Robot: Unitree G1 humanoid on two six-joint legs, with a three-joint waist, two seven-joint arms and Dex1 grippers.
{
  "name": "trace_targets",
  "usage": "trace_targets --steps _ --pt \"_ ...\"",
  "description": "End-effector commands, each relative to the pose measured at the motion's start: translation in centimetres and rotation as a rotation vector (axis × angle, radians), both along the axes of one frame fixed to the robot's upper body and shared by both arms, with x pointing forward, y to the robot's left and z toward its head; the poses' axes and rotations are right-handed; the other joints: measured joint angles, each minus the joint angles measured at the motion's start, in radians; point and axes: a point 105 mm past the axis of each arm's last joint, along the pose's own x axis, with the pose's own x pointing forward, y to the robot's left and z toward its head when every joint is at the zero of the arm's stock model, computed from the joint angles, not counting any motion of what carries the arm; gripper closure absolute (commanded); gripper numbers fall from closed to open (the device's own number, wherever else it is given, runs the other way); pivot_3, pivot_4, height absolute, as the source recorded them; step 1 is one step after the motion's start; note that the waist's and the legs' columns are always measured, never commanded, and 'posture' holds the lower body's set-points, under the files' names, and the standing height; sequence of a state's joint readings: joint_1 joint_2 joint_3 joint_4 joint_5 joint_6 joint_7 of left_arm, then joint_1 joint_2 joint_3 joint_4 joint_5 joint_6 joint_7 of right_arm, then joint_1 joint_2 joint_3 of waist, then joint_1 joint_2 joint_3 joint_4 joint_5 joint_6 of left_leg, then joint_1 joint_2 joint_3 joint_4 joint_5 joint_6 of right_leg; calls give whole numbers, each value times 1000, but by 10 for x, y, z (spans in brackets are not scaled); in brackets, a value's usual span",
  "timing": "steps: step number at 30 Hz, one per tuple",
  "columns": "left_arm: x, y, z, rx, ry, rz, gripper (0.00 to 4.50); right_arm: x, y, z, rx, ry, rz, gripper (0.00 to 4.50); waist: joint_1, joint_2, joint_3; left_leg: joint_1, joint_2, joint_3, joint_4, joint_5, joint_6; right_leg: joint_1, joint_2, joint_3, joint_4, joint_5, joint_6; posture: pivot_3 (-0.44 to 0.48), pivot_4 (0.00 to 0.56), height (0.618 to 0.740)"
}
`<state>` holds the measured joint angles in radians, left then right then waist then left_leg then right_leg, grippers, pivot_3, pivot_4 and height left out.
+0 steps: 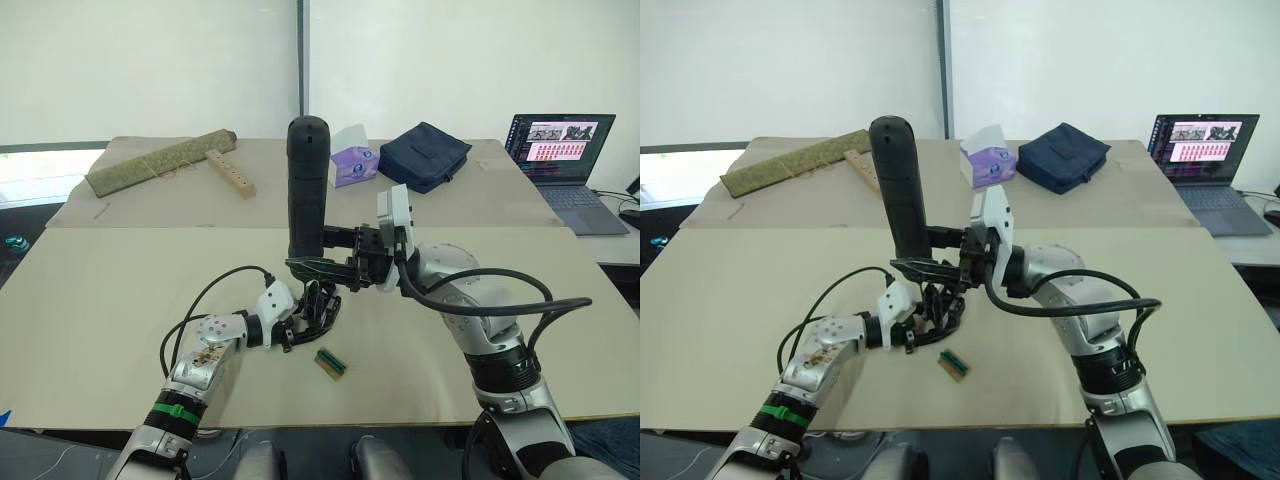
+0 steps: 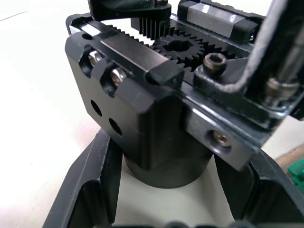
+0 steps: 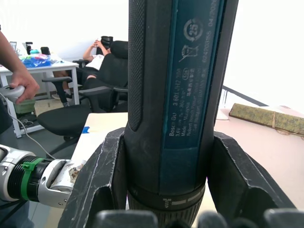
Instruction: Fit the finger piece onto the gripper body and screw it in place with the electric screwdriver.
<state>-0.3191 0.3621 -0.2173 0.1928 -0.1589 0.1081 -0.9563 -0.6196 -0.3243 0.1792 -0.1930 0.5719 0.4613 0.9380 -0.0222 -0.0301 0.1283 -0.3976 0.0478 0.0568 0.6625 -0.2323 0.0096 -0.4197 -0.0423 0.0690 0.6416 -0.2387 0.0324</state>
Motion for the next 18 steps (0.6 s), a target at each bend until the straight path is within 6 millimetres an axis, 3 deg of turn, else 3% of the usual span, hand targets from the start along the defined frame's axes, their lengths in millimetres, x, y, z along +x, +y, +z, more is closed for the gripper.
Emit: trace_targets --steps 1,18 --pt "-13 1 -26 51 106 -31 2223 8 3 -37 -134 110 -28 2572 0 0 -1 0 0 0 0 0 0 0 0 0 0 0 0 0 150 740" --pt "-14 2 -26 45 103 -17 2223 2 11 -48 -259 62 35 2572 -3 -2 -7 6 1 1 -4 0 0 3 0 0 0 -2 -3 0 150 740"
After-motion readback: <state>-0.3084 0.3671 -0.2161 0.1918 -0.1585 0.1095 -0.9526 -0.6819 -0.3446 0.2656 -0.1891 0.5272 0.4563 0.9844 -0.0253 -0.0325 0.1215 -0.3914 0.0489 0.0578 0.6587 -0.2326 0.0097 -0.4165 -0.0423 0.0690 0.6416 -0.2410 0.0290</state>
